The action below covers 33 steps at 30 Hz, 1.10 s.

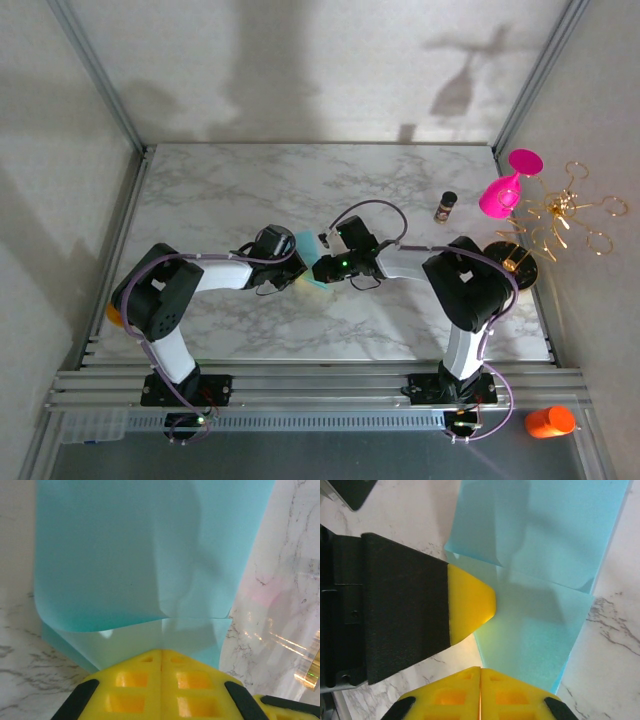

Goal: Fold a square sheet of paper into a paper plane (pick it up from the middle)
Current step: Third fold the triangle at the center of the table.

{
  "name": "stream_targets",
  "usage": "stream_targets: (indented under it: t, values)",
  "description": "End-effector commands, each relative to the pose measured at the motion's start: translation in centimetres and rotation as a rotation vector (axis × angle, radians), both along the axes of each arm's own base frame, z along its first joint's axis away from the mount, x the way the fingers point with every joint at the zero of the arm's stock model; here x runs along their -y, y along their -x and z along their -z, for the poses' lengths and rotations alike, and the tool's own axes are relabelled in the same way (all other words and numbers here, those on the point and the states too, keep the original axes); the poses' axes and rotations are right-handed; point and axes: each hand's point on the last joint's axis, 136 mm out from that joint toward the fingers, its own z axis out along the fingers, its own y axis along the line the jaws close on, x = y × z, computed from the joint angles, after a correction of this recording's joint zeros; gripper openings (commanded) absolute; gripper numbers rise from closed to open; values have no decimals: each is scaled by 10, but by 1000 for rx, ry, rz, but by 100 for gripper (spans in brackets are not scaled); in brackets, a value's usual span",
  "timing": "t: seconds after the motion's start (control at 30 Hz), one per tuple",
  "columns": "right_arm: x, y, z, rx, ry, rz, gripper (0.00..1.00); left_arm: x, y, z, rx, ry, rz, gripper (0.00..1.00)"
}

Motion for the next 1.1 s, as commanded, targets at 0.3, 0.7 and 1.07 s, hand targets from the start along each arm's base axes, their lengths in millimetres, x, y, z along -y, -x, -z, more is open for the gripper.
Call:
stream_targets:
  t: [0.3,0.7,1.07]
  values:
    - [5,2,22,-7,84,-31,9,-28,20,33,-96,-116,-39,5]
    - [8,3,23,-5,101,-32,9,-30,21,34,-98,-124,-41,5]
    - [-10,22,-4,2,-6,-117,6,-29,20,35,-98,-123,-39,5]
